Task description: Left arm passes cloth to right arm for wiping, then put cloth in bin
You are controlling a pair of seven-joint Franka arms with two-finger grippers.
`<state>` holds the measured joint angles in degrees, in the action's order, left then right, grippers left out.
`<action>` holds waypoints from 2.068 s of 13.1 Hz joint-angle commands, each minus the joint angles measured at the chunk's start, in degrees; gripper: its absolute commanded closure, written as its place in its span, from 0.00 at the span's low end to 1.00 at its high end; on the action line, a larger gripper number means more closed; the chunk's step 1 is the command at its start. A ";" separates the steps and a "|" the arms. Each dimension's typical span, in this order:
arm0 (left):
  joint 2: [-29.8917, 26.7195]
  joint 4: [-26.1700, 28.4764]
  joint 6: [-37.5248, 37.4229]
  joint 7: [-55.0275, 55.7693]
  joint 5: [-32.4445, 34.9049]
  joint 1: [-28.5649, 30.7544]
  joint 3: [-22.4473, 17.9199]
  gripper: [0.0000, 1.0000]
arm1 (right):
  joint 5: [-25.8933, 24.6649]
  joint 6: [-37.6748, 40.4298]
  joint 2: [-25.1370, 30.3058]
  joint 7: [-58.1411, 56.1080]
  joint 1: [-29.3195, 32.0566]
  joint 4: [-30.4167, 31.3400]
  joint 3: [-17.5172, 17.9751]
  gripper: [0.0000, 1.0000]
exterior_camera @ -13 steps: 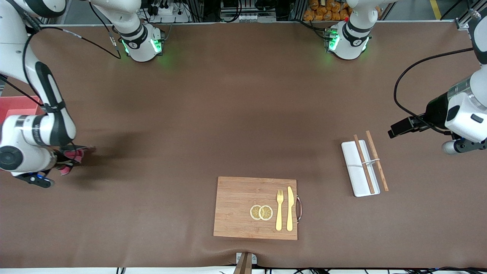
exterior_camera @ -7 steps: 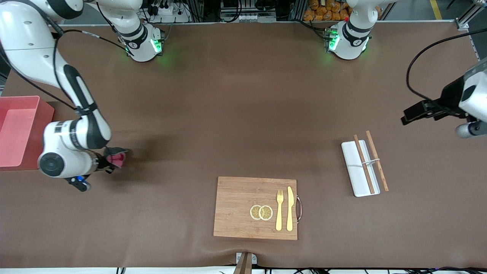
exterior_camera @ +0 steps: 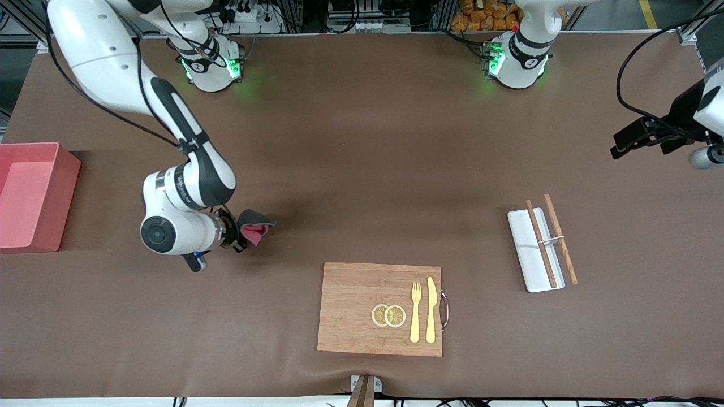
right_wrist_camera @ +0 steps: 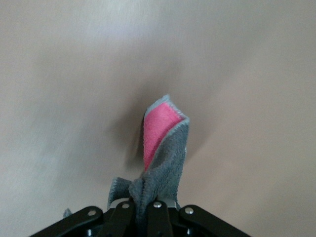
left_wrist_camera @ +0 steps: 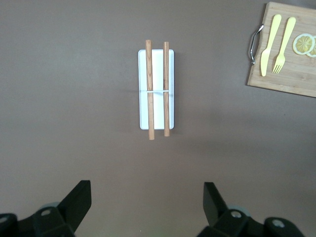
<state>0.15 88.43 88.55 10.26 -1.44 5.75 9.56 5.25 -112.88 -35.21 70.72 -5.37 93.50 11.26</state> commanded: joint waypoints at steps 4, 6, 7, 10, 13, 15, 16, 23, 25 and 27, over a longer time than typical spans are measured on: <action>-2.09 3.24 0.83 -0.94 -0.49 0.23 -0.86 0.00 | -0.40 19.34 2.16 -13.79 7.37 -10.78 -1.41 1.00; -1.82 2.98 0.74 -0.94 -0.49 0.40 -0.77 0.00 | -10.74 20.08 2.16 -25.32 12.63 -11.41 -1.86 1.00; -1.82 3.06 0.74 -0.94 -0.49 0.40 -0.77 0.00 | -13.57 19.72 1.90 -31.20 15.97 -11.41 -1.77 1.00; -1.39 2.80 0.83 -0.94 -0.93 0.23 -0.68 0.00 | -17.80 17.61 1.63 -50.45 24.58 -13.08 -2.03 1.00; -1.47 2.71 0.74 -0.94 -1.02 0.32 -0.42 0.00 | -21.86 17.61 1.80 -65.23 33.55 -14.92 -2.03 1.00; -1.30 2.71 0.92 -0.85 -1.02 0.14 -0.24 0.00 | -25.19 17.70 1.81 -74.46 37.43 -19.04 -2.03 1.00; -1.29 2.62 1.01 -0.85 -1.02 0.05 -0.16 0.00 | -26.77 17.52 1.63 -77.81 39.28 -20.02 -2.03 1.00; -1.29 2.54 1.10 -0.94 -1.11 0.05 -0.15 0.00 | -29.16 -4.77 -5.92 -88.30 50.98 -20.91 -2.03 1.00; -1.38 2.62 1.10 -0.94 -1.02 0.05 -0.15 0.00 | -29.07 -6.38 -8.38 -87.86 51.68 -19.41 -2.03 0.99; -1.38 2.54 1.01 -0.94 -1.02 0.14 -0.15 0.00 | -28.63 -7.35 -10.23 -87.43 52.30 -19.32 -2.03 0.01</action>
<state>-0.70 90.71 89.04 10.25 -1.47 5.78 9.48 -22.73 -119.74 -44.25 -17.48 45.56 74.58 7.78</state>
